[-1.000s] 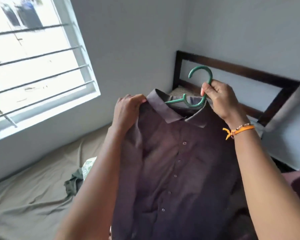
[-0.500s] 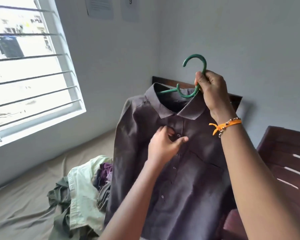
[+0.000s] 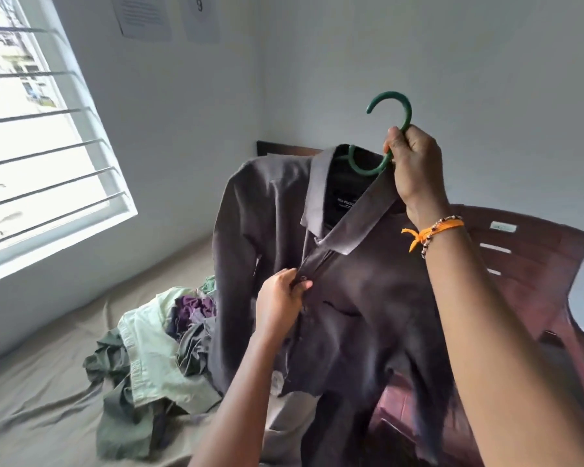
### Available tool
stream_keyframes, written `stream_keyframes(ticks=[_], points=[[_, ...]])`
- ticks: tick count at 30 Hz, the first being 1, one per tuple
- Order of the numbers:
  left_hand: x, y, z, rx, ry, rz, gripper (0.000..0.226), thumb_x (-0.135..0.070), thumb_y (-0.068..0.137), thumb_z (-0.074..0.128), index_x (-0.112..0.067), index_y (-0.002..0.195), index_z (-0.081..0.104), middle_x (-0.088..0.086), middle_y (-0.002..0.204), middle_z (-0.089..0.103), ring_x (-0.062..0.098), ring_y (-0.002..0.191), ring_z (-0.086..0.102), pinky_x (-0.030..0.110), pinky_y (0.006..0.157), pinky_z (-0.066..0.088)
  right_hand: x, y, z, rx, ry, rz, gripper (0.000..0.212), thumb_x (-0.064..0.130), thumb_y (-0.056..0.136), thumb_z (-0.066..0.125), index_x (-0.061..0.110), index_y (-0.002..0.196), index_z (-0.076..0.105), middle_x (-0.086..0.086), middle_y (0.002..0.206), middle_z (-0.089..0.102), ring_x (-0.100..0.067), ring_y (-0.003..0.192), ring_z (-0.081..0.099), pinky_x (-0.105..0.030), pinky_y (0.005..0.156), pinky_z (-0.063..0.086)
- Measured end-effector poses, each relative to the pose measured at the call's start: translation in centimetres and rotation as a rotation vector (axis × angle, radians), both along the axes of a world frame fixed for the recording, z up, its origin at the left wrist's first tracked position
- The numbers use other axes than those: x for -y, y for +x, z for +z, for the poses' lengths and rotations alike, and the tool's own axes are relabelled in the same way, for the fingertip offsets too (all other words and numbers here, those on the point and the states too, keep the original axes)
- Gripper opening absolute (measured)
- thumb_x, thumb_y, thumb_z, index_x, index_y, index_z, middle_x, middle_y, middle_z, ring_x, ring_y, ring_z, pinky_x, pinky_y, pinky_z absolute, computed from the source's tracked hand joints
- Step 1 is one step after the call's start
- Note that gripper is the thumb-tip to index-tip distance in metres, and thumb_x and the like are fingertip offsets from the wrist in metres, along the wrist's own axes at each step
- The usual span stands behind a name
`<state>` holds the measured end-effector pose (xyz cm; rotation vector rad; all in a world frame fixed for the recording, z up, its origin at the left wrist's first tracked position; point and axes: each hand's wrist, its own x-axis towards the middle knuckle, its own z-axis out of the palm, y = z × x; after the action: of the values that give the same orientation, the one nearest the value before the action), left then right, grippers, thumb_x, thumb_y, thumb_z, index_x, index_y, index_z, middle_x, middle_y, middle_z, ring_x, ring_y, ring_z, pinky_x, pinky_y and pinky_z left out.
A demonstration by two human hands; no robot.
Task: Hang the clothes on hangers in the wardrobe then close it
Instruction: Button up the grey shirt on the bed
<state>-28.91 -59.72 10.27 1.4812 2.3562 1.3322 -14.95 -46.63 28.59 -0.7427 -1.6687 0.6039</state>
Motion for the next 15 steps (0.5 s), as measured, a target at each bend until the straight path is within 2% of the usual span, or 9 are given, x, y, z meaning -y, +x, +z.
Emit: stream_keyframes(ticks=[2, 4, 6, 8, 10, 11, 13, 15], points=[[0.6, 0.3, -0.3, -0.028, -0.090, 0.011, 0.028, -0.032, 0.084, 0.067, -0.011, 0.072, 0.054, 0.002, 0.079, 0.059, 0.025, 0.080, 0.058, 0.037, 0.069, 0.044, 1.0, 0.3, -0.6, 0.039, -0.003, 0.025, 0.029, 0.020, 0.099, 0.044, 0.009, 0.074, 0.054, 0.010, 0.063, 0.048, 0.004, 0.054, 0.044, -0.013, 0.056, 0.031], [1.3, 0.0, -0.1, 0.025, -0.087, 0.019, 0.020, -0.033, 0.078, 0.073, -0.017, 0.077, 0.062, -0.003, 0.084, 0.059, 0.023, 0.082, 0.061, 0.036, 0.073, 0.047, 2.1, 0.4, -1.0, 0.077, 0.012, 0.080, 0.029, 0.019, 0.099, 0.043, 0.009, 0.074, 0.052, 0.009, 0.064, 0.046, 0.006, 0.055, 0.043, -0.011, 0.057, 0.031], [2.2, -0.3, 0.9, 0.055, 0.074, 0.072, 0.015, -0.029, 0.075, 0.075, -0.020, 0.082, 0.065, -0.006, 0.087, 0.056, 0.023, 0.082, 0.061, 0.037, 0.076, 0.048, 2.9, 0.5, -0.8, 0.094, 0.030, 0.131, 0.029, 0.020, 0.099, 0.043, 0.012, 0.072, 0.050, 0.009, 0.067, 0.046, 0.005, 0.057, 0.042, -0.011, 0.059, 0.032], [3.1, -0.6, 2.6, -0.023, 0.300, 0.158, 0.015, -0.022, 0.080, 0.068, -0.016, 0.091, 0.061, -0.001, 0.095, 0.053, 0.025, 0.088, 0.054, 0.042, 0.081, 0.046, 3.4, 0.4, -0.5, 0.127, 0.044, 0.155, 0.028, 0.020, 0.099, 0.044, 0.012, 0.073, 0.051, 0.006, 0.072, 0.046, 0.003, 0.062, 0.043, -0.011, 0.062, 0.032], [3.9, -1.1, 4.9, -0.116, 0.427, 0.213, 0.030, -0.025, 0.083, 0.061, -0.013, 0.111, 0.056, 0.006, 0.113, 0.050, 0.024, 0.103, 0.043, 0.041, 0.094, 0.039, 3.8, 0.3, -0.2, 0.172, 0.055, 0.182, 0.027, 0.022, 0.099, 0.045, 0.010, 0.076, 0.053, 0.004, 0.073, 0.046, -0.002, 0.064, 0.041, -0.015, 0.063, 0.032], [4.2, -1.4, 6.2, -0.163, 0.437, 0.204, 0.039, -0.029, 0.085, 0.058, -0.015, 0.121, 0.052, 0.007, 0.122, 0.047, 0.022, 0.111, 0.038, 0.036, 0.100, 0.033, 4.1, 0.1, -0.2, 0.194, 0.055, 0.201, 0.028, 0.023, 0.099, 0.045, 0.010, 0.076, 0.053, 0.004, 0.071, 0.046, -0.004, 0.063, 0.040, -0.018, 0.063, 0.032], [4.0, -2.0, 8.0, -0.290, 0.374, 0.123, 0.048, -0.040, 0.089, 0.053, -0.020, 0.131, 0.047, 0.003, 0.131, 0.048, 0.019, 0.122, 0.034, 0.036, 0.109, 0.020, 4.8, -0.3, -0.5, 0.218, 0.048, 0.232, 0.029, 0.026, 0.098, 0.046, 0.013, 0.075, 0.054, 0.002, 0.067, 0.047, -0.007, 0.062, 0.039, -0.025, 0.062, 0.031], [3.4, -2.1, 9.0, -0.404, 0.268, 0.028, 0.042, -0.042, 0.092, 0.050, -0.017, 0.126, 0.051, 0.003, 0.120, 0.059, 0.023, 0.120, 0.044, 0.043, 0.113, 0.014, 5.8, -0.8, -1.0, 0.215, 0.034, 0.260, 0.030, 0.029, 0.097, 0.047, 0.018, 0.071, 0.054, -0.001, 0.067, 0.048, -0.011, 0.065, 0.040, -0.028, 0.062, 0.030]])
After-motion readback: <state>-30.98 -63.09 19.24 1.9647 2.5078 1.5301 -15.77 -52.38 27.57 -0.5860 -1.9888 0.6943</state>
